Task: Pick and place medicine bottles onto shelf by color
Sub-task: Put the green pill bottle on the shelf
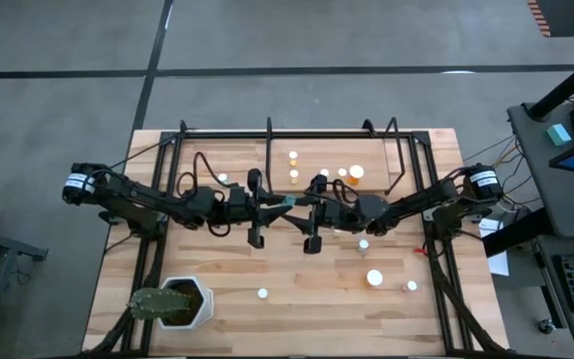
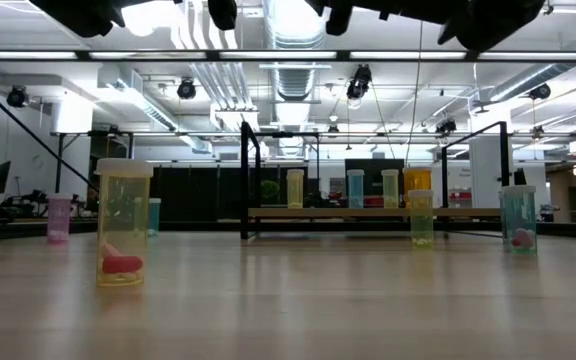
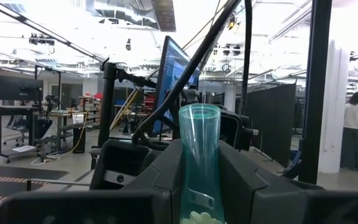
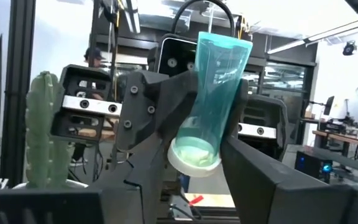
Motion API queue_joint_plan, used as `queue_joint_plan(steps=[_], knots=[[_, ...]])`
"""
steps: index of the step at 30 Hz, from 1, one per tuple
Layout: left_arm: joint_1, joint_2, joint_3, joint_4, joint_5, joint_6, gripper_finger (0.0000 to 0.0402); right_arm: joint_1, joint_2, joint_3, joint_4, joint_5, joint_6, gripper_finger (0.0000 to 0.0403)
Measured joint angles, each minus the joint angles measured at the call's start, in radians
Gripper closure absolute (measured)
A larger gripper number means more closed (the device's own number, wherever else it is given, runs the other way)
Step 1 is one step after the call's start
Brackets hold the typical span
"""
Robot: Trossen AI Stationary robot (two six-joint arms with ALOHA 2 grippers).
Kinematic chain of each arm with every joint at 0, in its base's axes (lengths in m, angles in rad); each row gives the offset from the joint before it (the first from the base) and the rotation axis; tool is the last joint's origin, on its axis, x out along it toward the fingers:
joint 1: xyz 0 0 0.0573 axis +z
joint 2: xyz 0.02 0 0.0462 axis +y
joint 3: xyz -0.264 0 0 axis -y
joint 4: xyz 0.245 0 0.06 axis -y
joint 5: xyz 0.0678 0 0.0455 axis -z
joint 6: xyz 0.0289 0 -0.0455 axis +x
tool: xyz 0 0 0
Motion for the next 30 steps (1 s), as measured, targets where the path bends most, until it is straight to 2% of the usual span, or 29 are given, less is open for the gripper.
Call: queue_joint_plan(steps=[9, 18, 21, 30], knots=[[0.001, -0.001, 0.000, -0.002, 0.002, -0.002, 0.0345, 0.000, 0.000, 0.002, 0.000, -0.003, -0.010, 0.0313], [0.001, -0.001, -0.016, -0.002, 0.003, -0.002, 0.0339, 0.000, 0.000, 0.002, -0.014, -0.003, 0.000, 0.0302], [0.001, -0.002, -0.022, -0.007, 0.008, 0.000, 0.0316, 0.000, -0.003, 0.002, -0.041, 0.000, 0.001, 0.0302], [0.000, -0.006, -0.037, -0.024, 0.025, 0.000, 0.0214, 0.000, -0.007, 0.002, -0.092, 0.010, -0.001, 0.0301]])
